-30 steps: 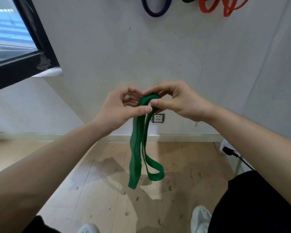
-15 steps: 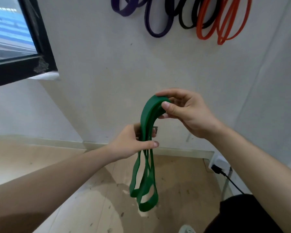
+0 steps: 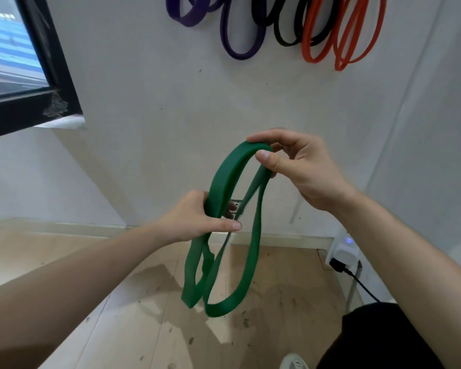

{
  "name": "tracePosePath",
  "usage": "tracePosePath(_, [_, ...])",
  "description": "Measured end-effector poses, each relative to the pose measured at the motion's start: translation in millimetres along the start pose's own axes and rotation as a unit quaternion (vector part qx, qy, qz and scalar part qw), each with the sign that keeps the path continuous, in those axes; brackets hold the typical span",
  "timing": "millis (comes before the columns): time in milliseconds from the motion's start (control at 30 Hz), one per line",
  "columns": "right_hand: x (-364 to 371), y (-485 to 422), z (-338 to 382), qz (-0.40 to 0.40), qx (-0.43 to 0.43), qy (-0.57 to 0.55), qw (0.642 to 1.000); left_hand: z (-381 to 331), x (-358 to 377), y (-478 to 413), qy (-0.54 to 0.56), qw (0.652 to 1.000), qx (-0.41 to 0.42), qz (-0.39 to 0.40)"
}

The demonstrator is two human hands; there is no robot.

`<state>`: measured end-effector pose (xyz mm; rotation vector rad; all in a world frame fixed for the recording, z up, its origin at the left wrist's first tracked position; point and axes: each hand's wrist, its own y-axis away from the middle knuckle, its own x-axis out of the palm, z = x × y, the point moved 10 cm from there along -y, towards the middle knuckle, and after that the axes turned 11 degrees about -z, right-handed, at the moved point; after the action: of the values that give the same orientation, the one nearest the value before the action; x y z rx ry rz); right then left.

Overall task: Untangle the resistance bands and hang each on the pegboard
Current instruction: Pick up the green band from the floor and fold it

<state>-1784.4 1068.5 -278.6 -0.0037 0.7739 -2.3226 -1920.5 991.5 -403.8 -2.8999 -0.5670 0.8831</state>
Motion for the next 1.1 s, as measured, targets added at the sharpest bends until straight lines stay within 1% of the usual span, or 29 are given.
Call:
tracePosePath(100, [-2.8,-1.0,2.1,-0.010,-0.003,0.017,1.000,1.6,-3.5,3.6,0.005,1.000,-0.012,0.025])
tracePosePath(267, [12.1,3.0,-8.8,-0.020,0.048,-0.072,0.996,1.5,5.1,8.8,0.014,0.999,-0.025,0.033])
tracePosePath(400, [20.1,6.3,-8.9,-0.014,0.072,-0.132,0.989,2.2,19.2,10.1,0.051,0.997,-0.036,0.034])
tracePosePath(533, [18.2,6.3,-8.9,-0.026,0.094,-0.190,0.977,-0.9,24.4,10.5,0.091,0.995,-0.039,0.013])
tracePosePath(633, [5.1,2.3,-13.3,-0.054,0.105,-0.208,0.971,-5.8,24.2,12.9,0.087,0.996,-0.034,0.005])
tracePosePath(767, [-26.6,-3.4,-30.7,-0.101,0.123,-0.206,0.966,-7.2,5.7,10.2,0.120,0.991,-0.020,-0.061])
tracePosePath(833, [-37.9,-3.6,-44.5,-0.107,0.147,-0.198,0.963,-9.7,-2.1,10.0,0.115,0.990,-0.010,-0.083])
tracePosePath(967, [-48.2,4.2,-75.2,-0.082,0.227,-0.197,0.950,-17.1,-13.2,9.2,0.093,0.992,0.020,-0.088])
tracePosePath(1100, [-45.3,19.2,-105.1,-0.018,0.302,-0.154,0.941,-15.2,-28.2,4.7,0.082,0.991,0.019,-0.103])
